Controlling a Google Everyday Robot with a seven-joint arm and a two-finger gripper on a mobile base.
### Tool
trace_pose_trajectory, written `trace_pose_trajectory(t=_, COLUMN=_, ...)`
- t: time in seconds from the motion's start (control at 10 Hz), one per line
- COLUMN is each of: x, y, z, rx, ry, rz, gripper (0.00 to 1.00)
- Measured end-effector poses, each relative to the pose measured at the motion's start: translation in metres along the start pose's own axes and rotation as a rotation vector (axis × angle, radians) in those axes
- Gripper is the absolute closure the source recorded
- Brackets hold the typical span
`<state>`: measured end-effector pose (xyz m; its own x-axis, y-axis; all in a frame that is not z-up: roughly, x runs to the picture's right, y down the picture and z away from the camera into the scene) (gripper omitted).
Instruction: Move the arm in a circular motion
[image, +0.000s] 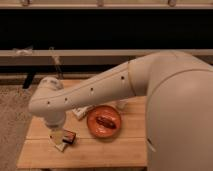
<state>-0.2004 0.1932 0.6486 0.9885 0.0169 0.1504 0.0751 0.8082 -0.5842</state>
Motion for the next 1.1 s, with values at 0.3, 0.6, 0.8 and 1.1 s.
trace_pose_trajectory(t=0.3, x=0.062, y=0.04, z=-0.002, rx=-0.012, ry=-0.031, rz=0.105, gripper=0.2)
trace_pose_trajectory(t=0.6, x=0.149, y=0.041, z=-0.007, rx=-0.003, ry=-0.068, rz=0.248, gripper=0.2)
trace_pose_trajectory(t=0.8, x=0.21, y=0.02, z=-0.013, rx=0.009, ry=-0.09, rz=0.334, gripper=0.2)
trace_pose_trajectory(t=1.1, x=0.266, y=-0.029, z=-0.028, rx=0.018, ry=-0.097, rz=0.4, gripper=0.2)
